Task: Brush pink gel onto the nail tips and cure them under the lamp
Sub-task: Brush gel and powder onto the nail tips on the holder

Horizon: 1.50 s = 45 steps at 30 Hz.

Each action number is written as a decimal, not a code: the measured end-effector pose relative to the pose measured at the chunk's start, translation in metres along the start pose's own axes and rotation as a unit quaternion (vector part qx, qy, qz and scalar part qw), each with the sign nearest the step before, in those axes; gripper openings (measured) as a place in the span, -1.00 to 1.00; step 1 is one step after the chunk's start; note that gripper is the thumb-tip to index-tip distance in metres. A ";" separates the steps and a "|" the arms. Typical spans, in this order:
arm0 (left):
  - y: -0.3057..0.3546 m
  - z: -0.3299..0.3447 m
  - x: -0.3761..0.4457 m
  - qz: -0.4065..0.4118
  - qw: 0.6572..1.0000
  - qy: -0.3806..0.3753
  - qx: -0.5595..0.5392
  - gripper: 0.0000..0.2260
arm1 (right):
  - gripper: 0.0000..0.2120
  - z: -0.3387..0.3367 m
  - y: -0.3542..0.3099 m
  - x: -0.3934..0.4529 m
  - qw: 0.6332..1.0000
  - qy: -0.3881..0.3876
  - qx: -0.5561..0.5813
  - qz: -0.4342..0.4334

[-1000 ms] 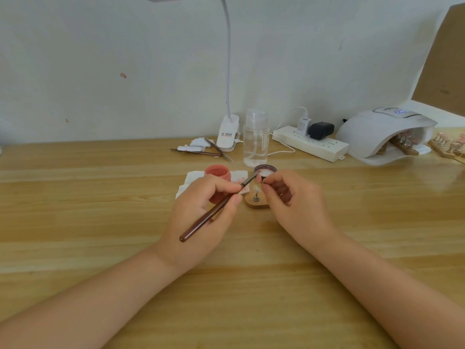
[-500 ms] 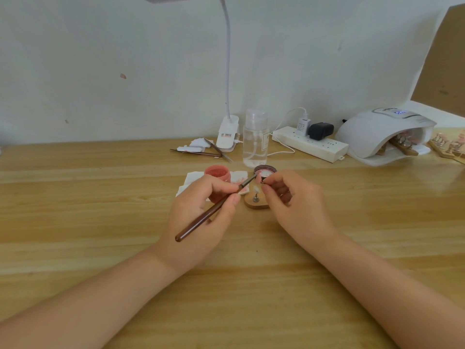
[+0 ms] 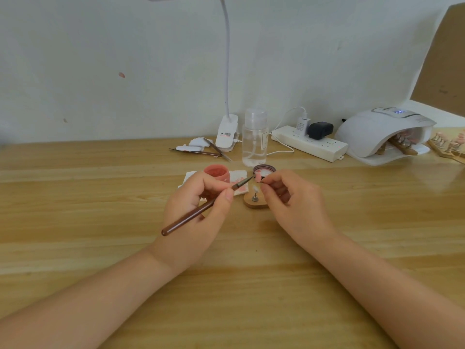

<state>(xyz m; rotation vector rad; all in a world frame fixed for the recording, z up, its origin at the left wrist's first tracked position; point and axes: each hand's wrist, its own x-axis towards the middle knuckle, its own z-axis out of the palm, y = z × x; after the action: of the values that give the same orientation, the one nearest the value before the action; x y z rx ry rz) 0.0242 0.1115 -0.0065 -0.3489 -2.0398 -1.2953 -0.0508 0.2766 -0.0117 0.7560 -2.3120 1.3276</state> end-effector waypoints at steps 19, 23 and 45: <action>0.002 0.004 -0.001 0.011 0.999 -0.003 0.030 -0.88 | -0.94 0.002 0.000 0.000 1.000 0.006 0.003 0.004; 0.002 0.000 -0.002 0.028 0.999 -0.025 0.015 -0.98 | -0.93 0.001 0.001 0.001 1.000 0.000 0.002 0.011; -0.003 0.004 0.001 -0.085 0.990 0.034 -0.106 -0.90 | -0.95 -0.001 -0.003 0.000 1.000 -0.021 0.007 0.023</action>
<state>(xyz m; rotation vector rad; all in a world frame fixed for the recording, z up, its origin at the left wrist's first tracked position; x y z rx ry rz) 0.0199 0.1137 -0.0091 -0.2261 -1.9126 -1.6129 -0.0491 0.2761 -0.0096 0.7461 -2.3676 1.3619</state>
